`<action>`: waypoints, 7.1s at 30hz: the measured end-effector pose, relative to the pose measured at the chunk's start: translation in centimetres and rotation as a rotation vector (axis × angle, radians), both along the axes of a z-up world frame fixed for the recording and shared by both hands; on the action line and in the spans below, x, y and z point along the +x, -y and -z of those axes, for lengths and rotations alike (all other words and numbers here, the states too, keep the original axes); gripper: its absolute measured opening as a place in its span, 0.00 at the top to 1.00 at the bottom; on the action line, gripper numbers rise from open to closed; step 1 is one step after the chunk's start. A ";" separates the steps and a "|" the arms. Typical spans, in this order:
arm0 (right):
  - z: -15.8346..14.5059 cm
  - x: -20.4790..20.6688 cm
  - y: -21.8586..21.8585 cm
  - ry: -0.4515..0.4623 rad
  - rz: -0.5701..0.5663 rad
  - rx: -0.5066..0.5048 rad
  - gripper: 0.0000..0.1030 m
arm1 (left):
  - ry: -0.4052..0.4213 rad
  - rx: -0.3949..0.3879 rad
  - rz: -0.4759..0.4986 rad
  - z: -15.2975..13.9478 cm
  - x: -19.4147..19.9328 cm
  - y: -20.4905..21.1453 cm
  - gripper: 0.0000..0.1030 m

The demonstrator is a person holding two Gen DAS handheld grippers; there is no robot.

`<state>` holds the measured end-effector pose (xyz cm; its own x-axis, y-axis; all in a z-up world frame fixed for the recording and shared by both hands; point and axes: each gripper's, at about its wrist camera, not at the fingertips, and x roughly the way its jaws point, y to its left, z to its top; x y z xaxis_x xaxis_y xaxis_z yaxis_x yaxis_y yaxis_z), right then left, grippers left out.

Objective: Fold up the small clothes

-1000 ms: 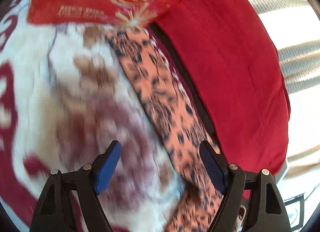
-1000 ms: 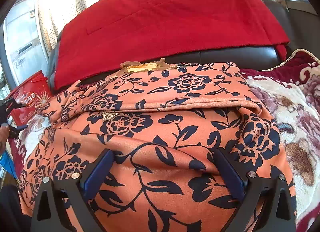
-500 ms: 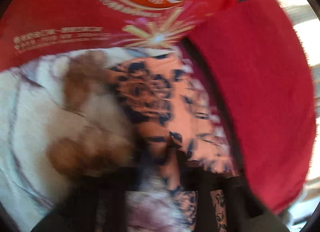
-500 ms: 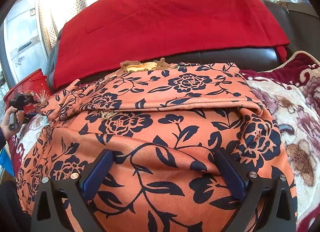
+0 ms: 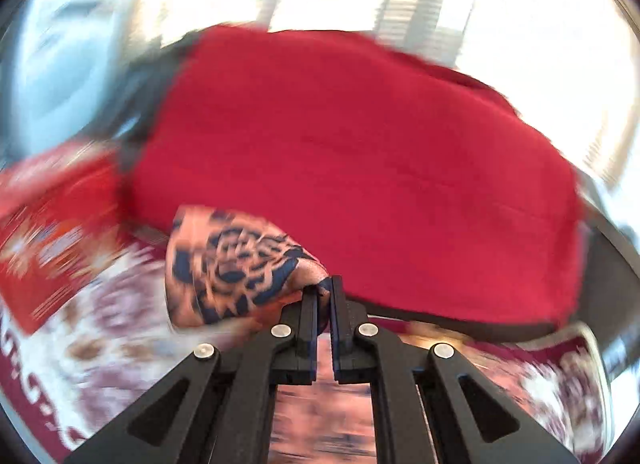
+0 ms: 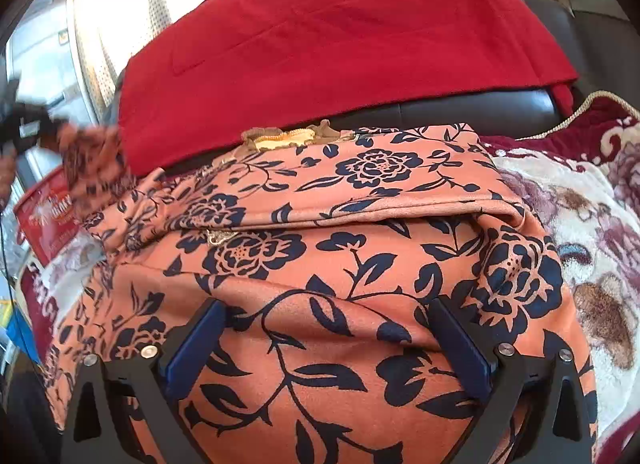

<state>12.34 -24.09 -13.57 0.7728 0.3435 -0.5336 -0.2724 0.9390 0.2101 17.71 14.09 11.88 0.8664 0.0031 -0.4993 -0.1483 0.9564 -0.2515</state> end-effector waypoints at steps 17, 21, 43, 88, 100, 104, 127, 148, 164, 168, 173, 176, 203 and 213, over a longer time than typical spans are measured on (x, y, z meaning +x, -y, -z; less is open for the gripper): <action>-2.8 -0.8 6.2 -0.015 0.047 0.424 0.01 | -0.187 0.290 0.192 12.4 -2.1 12.6 0.24; -5.5 1.8 7.7 -0.023 0.062 0.463 0.01 | -0.201 0.154 0.028 14.5 -2.7 5.6 0.23; -4.5 11.9 3.8 -0.251 0.200 -0.204 0.68 | -0.321 -0.049 -0.021 21.6 -0.5 0.4 0.23; -18.2 -27.8 15.4 0.481 0.302 -0.070 0.09 | 0.071 0.152 -0.008 5.8 -28.5 0.2 0.18; -6.9 -16.5 14.9 -0.119 0.184 0.215 0.01 | -0.140 0.116 -0.017 12.5 -27.6 2.4 0.00; -1.4 -14.8 15.9 -0.314 0.226 0.302 0.02 | -0.352 -0.009 -0.035 18.6 -26.6 0.7 0.00; 4.6 -12.0 13.4 -0.499 0.237 0.288 0.45 | -0.623 -0.130 0.088 26.3 -22.2 0.7 0.76; -1.2 -14.0 16.6 -0.363 0.137 0.564 0.91 | -0.358 -0.188 0.088 17.8 -24.3 -1.8 0.94; -0.5 -10.2 17.6 -0.459 0.119 0.612 0.91 | -0.464 -0.144 0.125 18.1 -19.8 -1.8 0.94; -5.7 -4.0 17.8 -0.351 0.049 0.643 0.91 | -0.312 -0.113 0.173 12.4 -15.1 -2.1 0.94; -11.6 7.9 17.9 -0.180 0.068 0.687 0.91 | -0.191 -0.090 0.129 8.6 -3.9 -3.3 0.94; -10.1 15.5 16.9 -0.195 0.118 0.662 0.88 | -0.269 -0.081 0.101 11.9 3.6 -3.5 0.93; -0.4 10.9 8.5 -0.412 0.287 0.622 0.86 | -0.491 -0.207 -0.103 21.0 2.5 0.9 0.77; -11.0 0.0 7.6 -0.162 0.153 0.487 0.88 | -0.267 -0.199 -0.015 11.2 -6.4 1.0 0.81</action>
